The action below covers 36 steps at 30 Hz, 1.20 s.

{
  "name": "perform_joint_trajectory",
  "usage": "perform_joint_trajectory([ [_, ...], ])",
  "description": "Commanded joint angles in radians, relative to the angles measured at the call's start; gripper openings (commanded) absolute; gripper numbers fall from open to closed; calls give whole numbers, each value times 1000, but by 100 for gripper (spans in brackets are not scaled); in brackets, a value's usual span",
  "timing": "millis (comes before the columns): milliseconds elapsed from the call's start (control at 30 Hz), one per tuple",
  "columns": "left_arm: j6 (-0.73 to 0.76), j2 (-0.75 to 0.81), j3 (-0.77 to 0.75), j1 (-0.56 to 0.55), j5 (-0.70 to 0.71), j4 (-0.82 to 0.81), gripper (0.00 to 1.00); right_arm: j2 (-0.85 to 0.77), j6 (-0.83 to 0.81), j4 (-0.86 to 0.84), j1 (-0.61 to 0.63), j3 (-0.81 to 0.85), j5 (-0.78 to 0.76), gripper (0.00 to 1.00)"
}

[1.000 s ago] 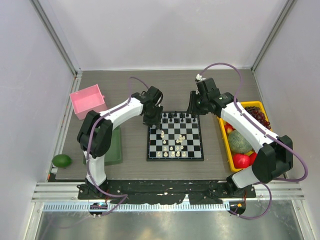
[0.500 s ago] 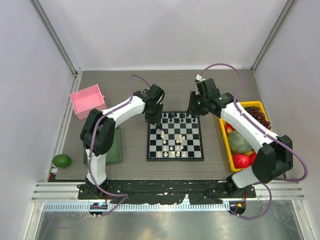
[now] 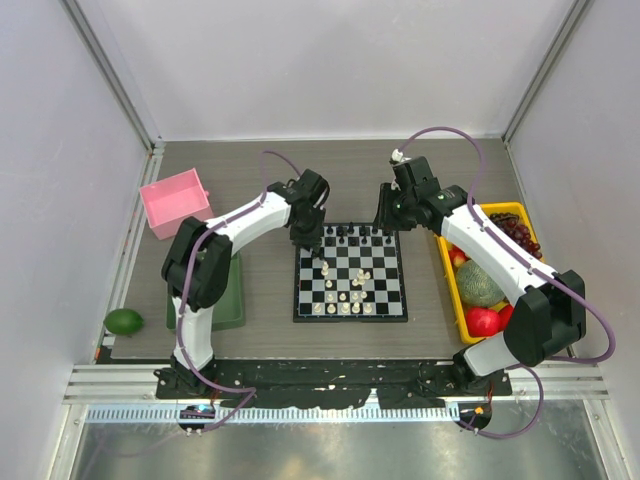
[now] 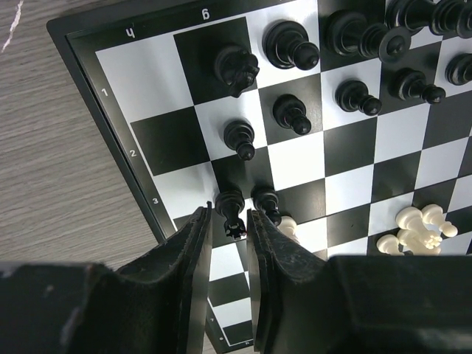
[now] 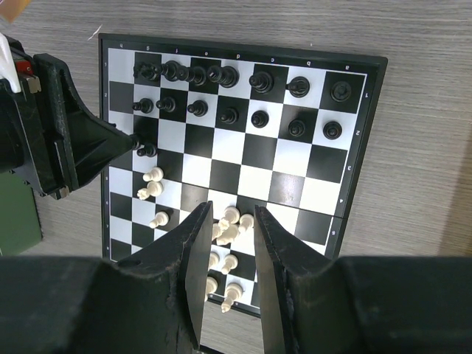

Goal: Set up the chess pieces on the board

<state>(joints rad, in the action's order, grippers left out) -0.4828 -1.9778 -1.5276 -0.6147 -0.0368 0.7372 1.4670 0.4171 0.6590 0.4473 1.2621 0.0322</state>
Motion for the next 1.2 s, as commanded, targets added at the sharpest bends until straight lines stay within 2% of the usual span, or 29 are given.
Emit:
perform_joint_trajectory([
  [0,15,-9,-9,3,-14,-1,31,1,-15,-33,-5,-3,12,35],
  [333,19,-19,-12,1,-12,11,28,9,-15,-38,-7,0,25,35],
  [733,29,-4,17,3,-11,7,30,21,-17,-45,-9,-3,40,35],
  [1067,56,10,0,10,28,19,3,16,-17,-47,-5,-4,38,35],
  [1167,64,14,-6,33,29,19,1,16,-20,-44,-6,-3,35,35],
])
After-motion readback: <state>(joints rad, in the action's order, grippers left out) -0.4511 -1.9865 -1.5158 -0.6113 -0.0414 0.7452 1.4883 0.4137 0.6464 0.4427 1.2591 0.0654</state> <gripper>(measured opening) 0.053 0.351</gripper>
